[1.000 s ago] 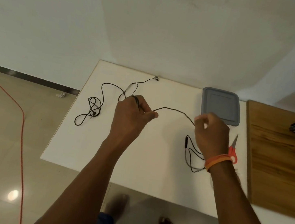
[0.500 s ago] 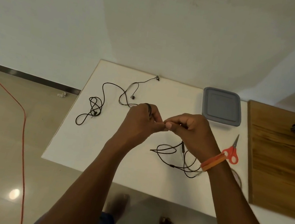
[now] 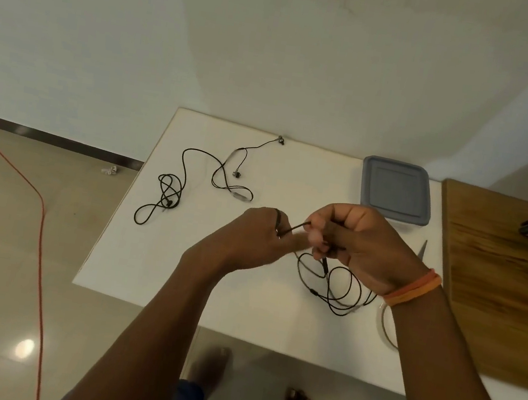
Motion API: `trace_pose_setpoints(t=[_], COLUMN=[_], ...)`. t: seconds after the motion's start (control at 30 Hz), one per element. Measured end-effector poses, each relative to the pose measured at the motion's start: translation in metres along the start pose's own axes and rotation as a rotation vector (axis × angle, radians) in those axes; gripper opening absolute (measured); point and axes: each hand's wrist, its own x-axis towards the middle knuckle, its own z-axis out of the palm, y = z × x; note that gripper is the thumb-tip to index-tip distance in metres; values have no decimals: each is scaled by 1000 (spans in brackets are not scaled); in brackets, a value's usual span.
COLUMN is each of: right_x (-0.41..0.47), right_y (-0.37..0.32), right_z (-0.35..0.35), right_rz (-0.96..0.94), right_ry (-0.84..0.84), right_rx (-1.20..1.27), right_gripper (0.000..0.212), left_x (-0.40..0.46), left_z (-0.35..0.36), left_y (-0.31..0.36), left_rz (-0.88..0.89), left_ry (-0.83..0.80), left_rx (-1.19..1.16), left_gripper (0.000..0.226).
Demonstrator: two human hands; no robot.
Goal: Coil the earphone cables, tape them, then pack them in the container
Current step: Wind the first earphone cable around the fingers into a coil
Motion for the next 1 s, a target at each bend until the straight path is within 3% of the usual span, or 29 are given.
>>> trace_pose_setpoints(t=[0.07,0.13,0.33,0.5,0.77,1.0], right_x=[-2,-3,4,7,0,3], right_y=[-2,-3,3,3,0,9], right_z=[-1,-4,-4,0,-3,-13], right_rz=[-29,-41,-164,-244,-305,-191], right_ry=[-54,-39,139,158,121,-33], right_rx=[-57,-144,-552,-351,-59,-631], right_gripper=[16,17,9,7,23,18], left_x=[1,2,-9,-10,-7,-1], left_z=[4,4,4,1,-18,-31], left_y=[-2,-4,9,12,-6,-16], left_rz=[4,-2,19,12,162,294], left_ry=[-70,-131,-438,-607,-895,-1010], left_rx=[53,51,-137,-419,-939,-1364], left_gripper=[56,51,59,74,73,77])
